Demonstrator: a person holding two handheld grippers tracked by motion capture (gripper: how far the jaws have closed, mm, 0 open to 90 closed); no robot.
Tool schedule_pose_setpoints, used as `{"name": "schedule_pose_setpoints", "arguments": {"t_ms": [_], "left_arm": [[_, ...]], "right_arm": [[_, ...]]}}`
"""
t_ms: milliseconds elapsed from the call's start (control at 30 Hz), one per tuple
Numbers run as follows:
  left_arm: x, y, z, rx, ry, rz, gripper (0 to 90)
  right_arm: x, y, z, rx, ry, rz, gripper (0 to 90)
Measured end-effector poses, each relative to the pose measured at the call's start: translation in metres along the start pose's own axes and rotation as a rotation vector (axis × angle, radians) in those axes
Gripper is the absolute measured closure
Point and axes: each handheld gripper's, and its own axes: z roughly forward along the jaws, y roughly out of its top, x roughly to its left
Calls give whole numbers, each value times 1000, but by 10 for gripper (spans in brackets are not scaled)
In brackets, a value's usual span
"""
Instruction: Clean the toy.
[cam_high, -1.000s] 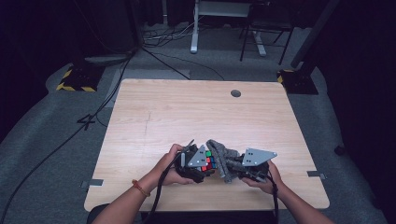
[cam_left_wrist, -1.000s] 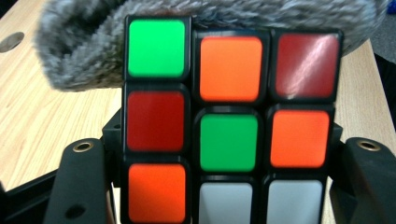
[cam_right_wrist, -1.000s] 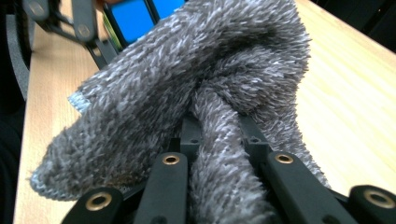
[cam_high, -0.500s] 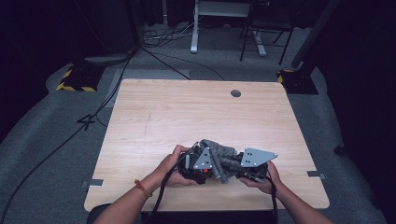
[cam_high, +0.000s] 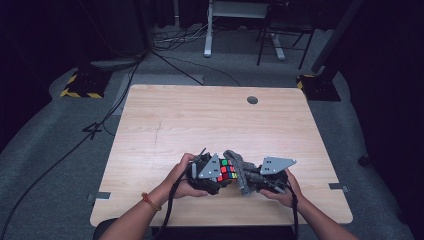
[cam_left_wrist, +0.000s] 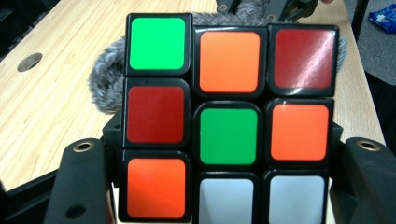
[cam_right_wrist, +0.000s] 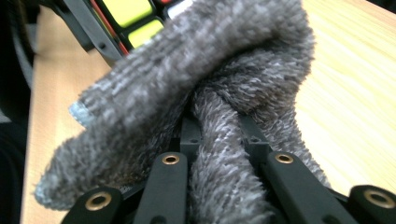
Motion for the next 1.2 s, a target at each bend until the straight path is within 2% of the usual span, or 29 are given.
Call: {"name": "schedule_pose_setpoints", "arguments": {"t_ms": [33,100,300,467,667,700,767,900,967,1033,1100,1167,1200], "left_arm": [[0,-1,1,4,-8,0,332],[-1,-1,3,21,-2,6,330],[-1,-2,7,43,-7,10,328],[-3,-3,12,86,-3,20,317],[-2,-3,12,79,10,21,316],[-1,-3,12,70,12,-2,316],[0,-3,12,63,12,-13,320],[-1,-3,13,66,12,-18,323],[-1,-3,14,77,4,-26,322],[0,-3,15,73,3,-45,320],[0,-2,15,77,11,-46,320],[2,-1,15,76,-10,-72,318],[2,-1,15,74,-9,-71,318]], "right_arm": [[1,1,0,-20,19,6,765],[4,4,-1,-30,14,-12,764],[6,6,-6,-69,18,-19,765],[8,9,-9,-93,24,-30,765],[9,13,-11,-95,14,-44,765],[9,14,-11,-83,9,-43,765],[6,12,-9,-61,-1,-32,765],[3,4,-4,-48,27,20,765],[4,3,-1,-35,26,18,765],[4,2,0,-35,24,19,765],[3,1,0,-47,27,36,765],[3,0,-1,-64,33,47,765],[4,0,-2,-73,37,40,766]]}}
